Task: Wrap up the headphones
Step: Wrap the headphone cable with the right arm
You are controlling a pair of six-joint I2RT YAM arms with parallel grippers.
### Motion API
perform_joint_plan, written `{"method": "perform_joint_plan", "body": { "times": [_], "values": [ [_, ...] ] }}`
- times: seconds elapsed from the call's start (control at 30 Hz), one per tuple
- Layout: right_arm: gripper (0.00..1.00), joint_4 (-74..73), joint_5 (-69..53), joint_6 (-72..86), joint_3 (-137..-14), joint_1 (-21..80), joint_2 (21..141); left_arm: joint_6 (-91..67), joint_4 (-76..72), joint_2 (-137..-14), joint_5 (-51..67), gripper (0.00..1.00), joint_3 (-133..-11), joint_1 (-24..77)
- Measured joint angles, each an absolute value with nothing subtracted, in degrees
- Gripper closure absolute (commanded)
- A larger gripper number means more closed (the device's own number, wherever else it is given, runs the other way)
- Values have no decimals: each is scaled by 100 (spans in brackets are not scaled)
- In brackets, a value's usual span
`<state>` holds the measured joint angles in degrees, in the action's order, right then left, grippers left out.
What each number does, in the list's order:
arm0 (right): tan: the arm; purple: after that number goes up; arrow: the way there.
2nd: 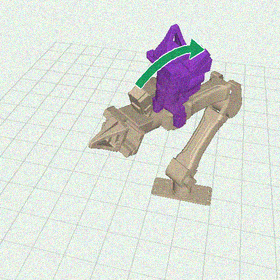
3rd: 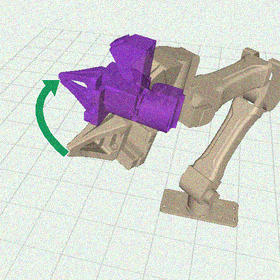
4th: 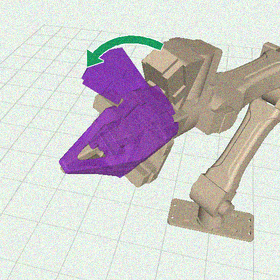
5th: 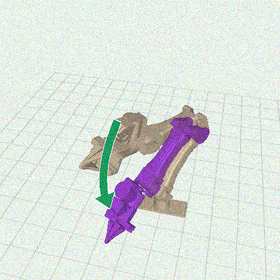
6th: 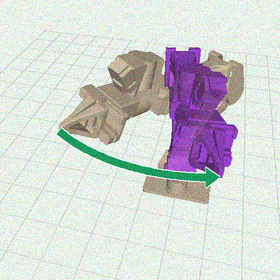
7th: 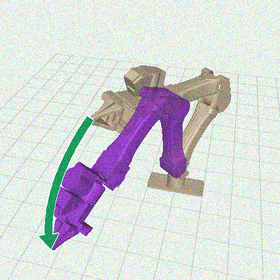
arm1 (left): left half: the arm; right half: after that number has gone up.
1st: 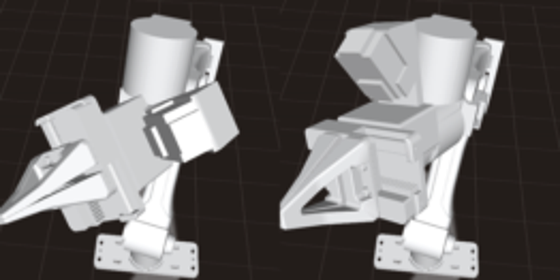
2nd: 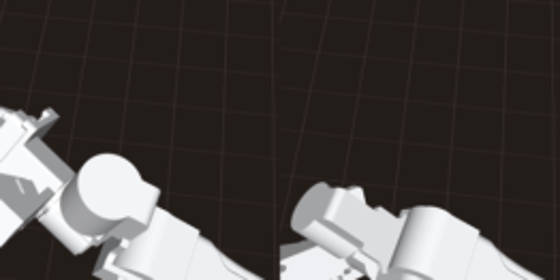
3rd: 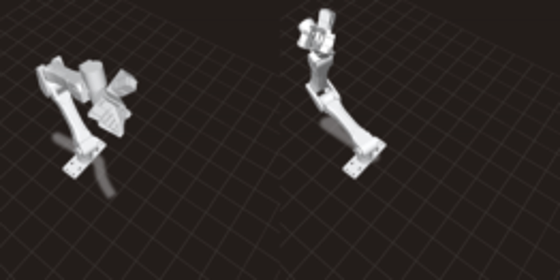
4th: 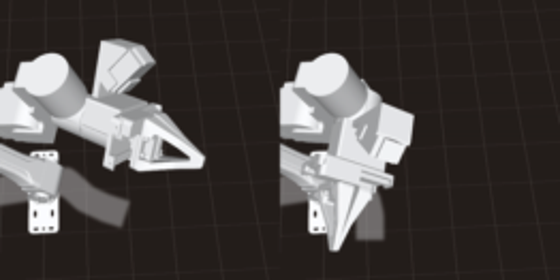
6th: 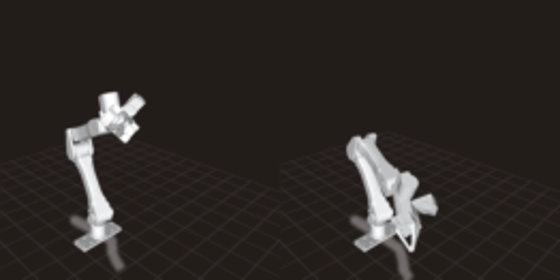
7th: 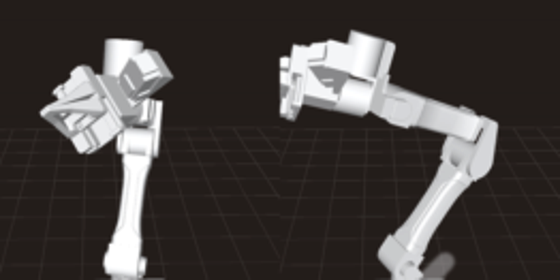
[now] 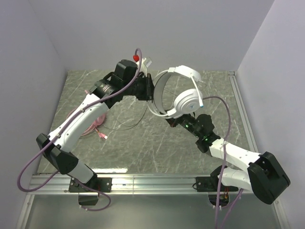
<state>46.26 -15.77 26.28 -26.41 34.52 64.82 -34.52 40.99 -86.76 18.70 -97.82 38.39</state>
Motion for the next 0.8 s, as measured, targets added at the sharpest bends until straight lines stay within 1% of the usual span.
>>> {"method": "perform_joint_plan", "body": {
  "times": [0.17, 0.33, 0.57, 0.8],
  "values": [
    [100, 4947, -1756, 2849, -2460, 3638, 6541, -3800, 3854, -8989, 1446, 100, -10162, 3811],
    [100, 5030, -1754, 3028, -2432, 3913, 6654, -4182, 3409, -8984, 646, 100, -10053, 3785],
    [100, 4716, -1476, 3249, -2377, 4381, 6619, -4475, 2746, -8624, -1286, 100, -9155, 3785],
    [100, 3503, -895, 3575, -2458, 4550, 6208, -4598, 2716, -8331, -3682, 100, -8890, 4012]
  ]
}}
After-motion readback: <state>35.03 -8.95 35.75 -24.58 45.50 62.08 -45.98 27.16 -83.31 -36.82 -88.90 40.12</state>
